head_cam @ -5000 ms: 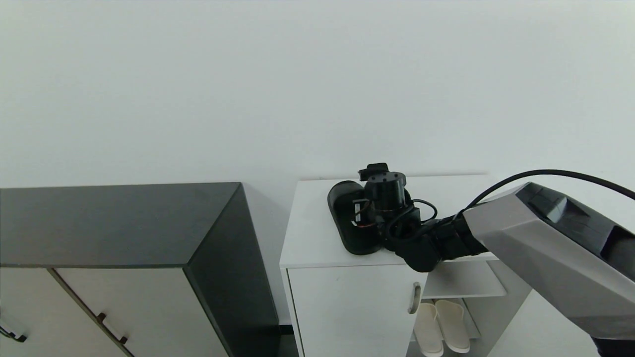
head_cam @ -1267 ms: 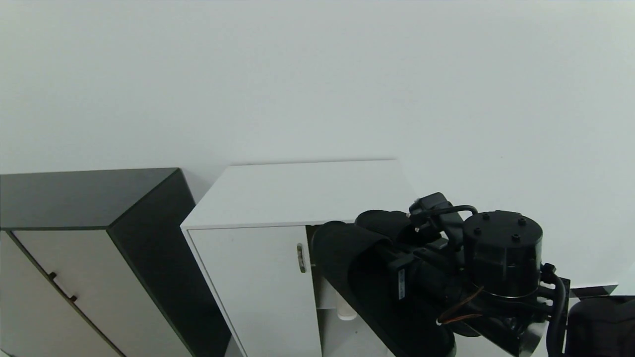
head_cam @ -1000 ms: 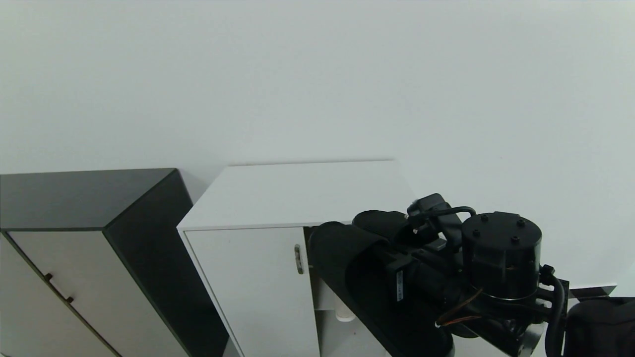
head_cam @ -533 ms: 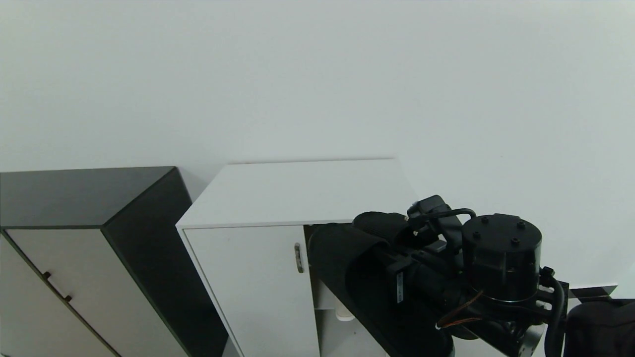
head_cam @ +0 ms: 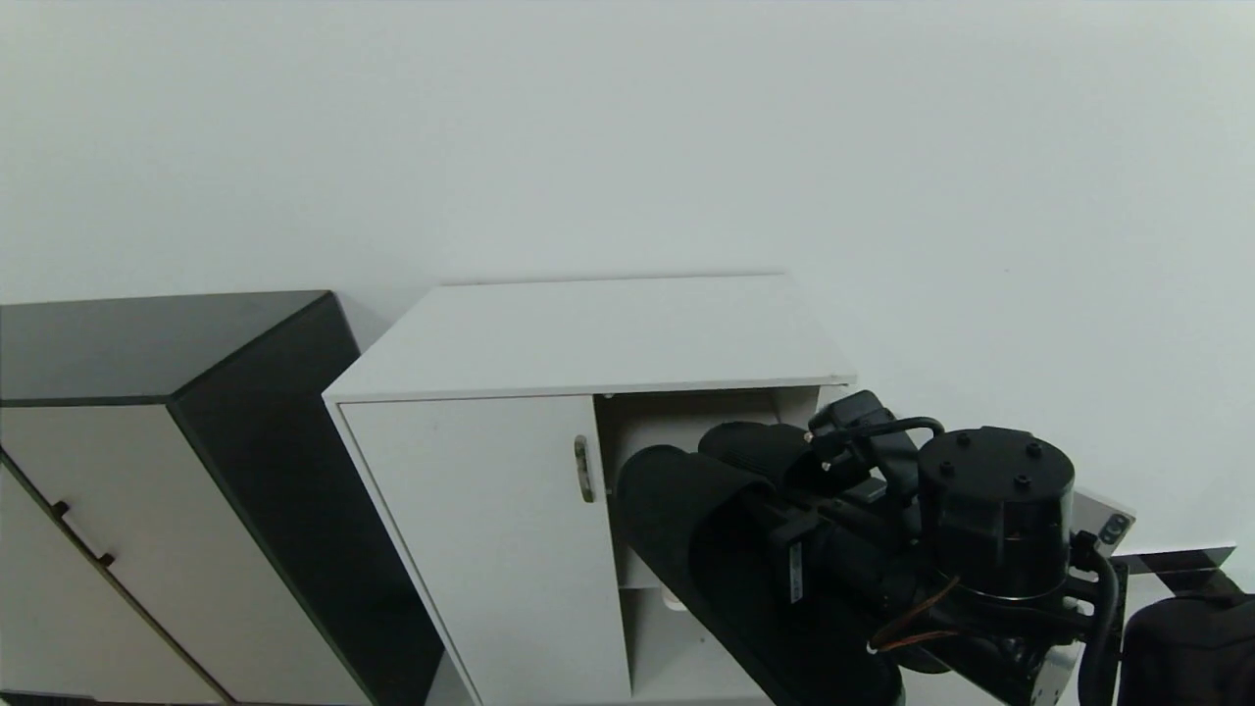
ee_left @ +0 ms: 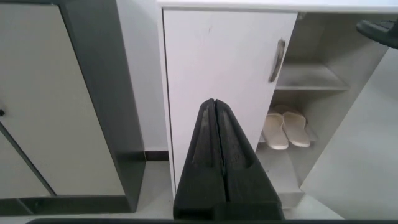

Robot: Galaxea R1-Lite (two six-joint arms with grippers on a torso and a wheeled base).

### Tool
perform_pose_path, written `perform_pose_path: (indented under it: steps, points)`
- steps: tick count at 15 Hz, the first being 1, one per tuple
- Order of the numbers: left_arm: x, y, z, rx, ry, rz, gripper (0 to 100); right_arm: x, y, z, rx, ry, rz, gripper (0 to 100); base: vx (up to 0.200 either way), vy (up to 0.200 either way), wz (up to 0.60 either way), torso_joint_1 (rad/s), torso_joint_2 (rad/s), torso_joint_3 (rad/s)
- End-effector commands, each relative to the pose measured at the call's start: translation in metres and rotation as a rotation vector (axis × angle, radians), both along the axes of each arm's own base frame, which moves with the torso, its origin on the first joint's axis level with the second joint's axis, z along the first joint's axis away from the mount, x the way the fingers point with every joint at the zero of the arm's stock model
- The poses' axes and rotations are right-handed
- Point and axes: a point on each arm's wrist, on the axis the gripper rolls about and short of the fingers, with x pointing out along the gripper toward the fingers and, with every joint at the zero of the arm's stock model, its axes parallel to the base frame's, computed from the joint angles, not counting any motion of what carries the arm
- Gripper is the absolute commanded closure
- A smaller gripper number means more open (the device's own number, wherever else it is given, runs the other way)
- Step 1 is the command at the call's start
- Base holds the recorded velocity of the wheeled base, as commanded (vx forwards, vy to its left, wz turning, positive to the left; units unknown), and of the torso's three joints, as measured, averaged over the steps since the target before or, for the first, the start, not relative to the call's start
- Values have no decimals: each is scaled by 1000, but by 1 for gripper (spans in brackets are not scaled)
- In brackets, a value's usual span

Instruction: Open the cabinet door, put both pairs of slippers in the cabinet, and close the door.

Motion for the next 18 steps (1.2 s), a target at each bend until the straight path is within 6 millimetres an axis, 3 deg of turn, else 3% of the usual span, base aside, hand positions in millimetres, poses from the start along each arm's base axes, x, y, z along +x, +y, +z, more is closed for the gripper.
perform_pose_path:
  steps: [1, 13, 18]
  points:
    - [0, 0, 0, 0, 1, 1, 100, 0, 0, -1, -1, 1, 1, 100, 0, 0, 0, -256, 530, 271]
    - [0, 0, 0, -1, 1, 1, 100, 0, 1, -8, -11, 18, 21, 100, 0, 0, 0, -246, 498, 255]
    - [0, 0, 0, -1, 1, 1, 100, 2, 3, -23, -41, -35, 37, 100, 0, 0, 0, -223, 450, 220]
